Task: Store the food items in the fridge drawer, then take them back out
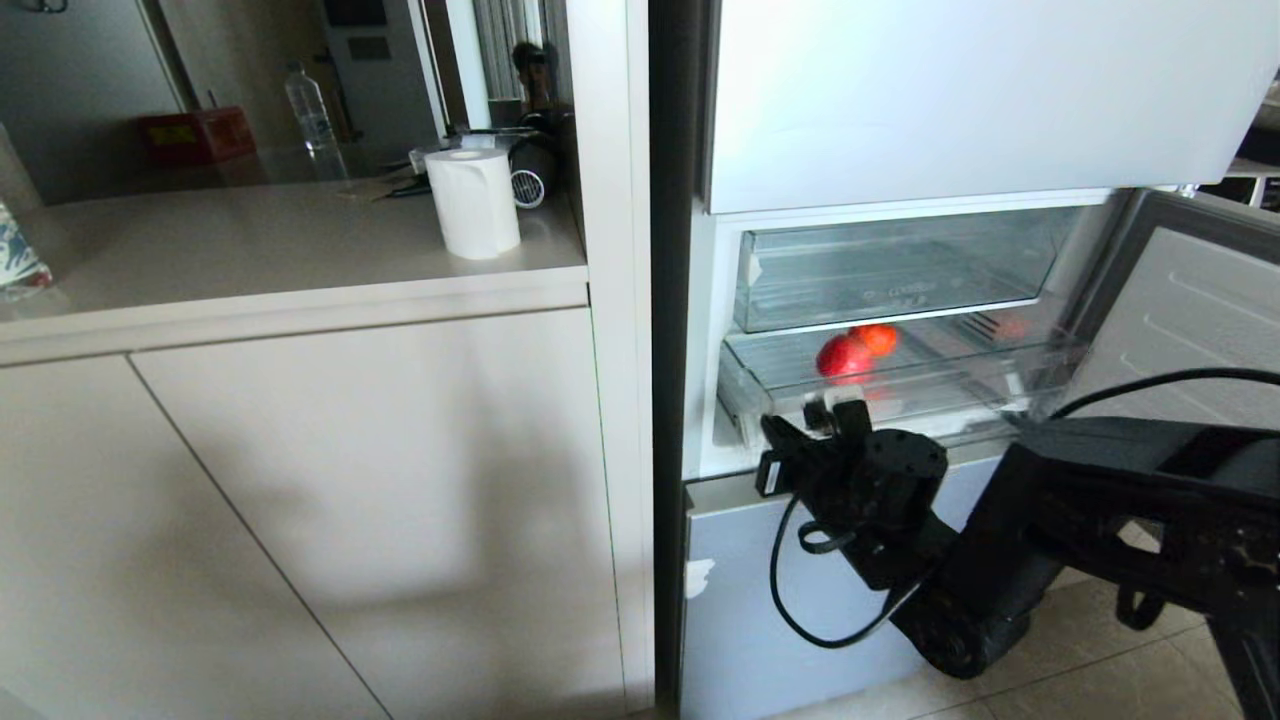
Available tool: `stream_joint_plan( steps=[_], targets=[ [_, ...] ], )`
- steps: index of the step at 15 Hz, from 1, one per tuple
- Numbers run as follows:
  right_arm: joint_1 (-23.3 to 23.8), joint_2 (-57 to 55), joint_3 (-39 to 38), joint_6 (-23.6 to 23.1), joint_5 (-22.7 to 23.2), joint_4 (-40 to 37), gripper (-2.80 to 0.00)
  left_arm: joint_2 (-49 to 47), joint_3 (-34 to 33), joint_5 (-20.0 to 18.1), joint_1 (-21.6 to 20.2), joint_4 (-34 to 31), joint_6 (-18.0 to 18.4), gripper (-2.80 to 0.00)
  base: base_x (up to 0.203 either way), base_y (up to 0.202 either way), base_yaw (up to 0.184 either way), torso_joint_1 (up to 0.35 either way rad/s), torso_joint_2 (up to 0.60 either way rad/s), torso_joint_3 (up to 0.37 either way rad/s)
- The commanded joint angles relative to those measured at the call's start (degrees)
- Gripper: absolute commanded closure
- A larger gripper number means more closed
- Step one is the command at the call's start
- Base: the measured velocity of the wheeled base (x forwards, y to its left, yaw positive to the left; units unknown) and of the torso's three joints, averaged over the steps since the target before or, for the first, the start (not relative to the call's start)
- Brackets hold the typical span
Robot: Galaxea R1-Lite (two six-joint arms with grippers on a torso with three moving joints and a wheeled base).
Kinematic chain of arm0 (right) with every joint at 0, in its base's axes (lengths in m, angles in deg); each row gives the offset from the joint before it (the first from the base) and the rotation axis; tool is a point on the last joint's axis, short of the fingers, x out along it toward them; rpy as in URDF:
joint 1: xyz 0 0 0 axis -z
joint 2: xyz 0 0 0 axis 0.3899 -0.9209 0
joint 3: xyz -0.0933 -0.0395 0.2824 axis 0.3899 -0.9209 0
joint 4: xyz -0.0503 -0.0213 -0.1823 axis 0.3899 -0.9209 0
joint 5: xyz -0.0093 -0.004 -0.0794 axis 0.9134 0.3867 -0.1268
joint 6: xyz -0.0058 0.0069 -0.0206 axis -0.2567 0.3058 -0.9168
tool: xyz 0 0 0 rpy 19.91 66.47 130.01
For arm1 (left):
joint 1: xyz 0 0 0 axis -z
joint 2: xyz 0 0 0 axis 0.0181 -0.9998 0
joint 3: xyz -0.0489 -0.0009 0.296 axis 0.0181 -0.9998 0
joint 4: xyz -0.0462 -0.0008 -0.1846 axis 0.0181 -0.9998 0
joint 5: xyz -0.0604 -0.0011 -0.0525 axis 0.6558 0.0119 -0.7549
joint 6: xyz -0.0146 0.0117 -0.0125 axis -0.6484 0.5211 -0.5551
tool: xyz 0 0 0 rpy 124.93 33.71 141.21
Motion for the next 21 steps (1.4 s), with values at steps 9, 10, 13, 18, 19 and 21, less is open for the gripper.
stream_joint_plan(
  steps=[9, 10, 13, 18, 19, 21],
  targets=[
    [-3.8, 14.4, -22.0, 5.0, -0.9, 0.1, -2.80, 0.0, 0.0, 0.0, 0.0, 0.0, 0.0, 0.00, 0.000, 0.000, 0.000, 0.000, 0.00, 0.000],
    [-3.9, 16.3, -24.2, 5.2, -1.6, 0.1, -2.80, 0.0, 0.0, 0.0, 0.0, 0.0, 0.0, 0.00, 0.000, 0.000, 0.000, 0.000, 0.00, 0.000],
    [-3.5, 25.3, -26.6, 5.8, -3.5, 0.1, -2.80, 0.0, 0.0, 0.0, 0.0, 0.0, 0.0, 0.00, 0.000, 0.000, 0.000, 0.000, 0.00, 0.000],
    [5.7, 40.3, -10.8, 5.1, -2.1, -35.2, -2.80, 0.0, 0.0, 0.0, 0.0, 0.0, 0.0, 0.00, 0.000, 0.000, 0.000, 0.000, 0.00, 0.000],
    [8.2, 41.1, -5.7, 5.0, -1.0, -43.2, -2.80, 0.0, 0.0, 0.0, 0.0, 0.0, 0.0, 0.00, 0.000, 0.000, 0.000, 0.000, 0.00, 0.000],
    [12.2, 39.7, 3.1, 4.6, 1.4, -53.9, -2.80, 0.0, 0.0, 0.0, 0.0, 0.0, 0.0, 0.00, 0.000, 0.000, 0.000, 0.000, 0.00, 0.000]
  ],
)
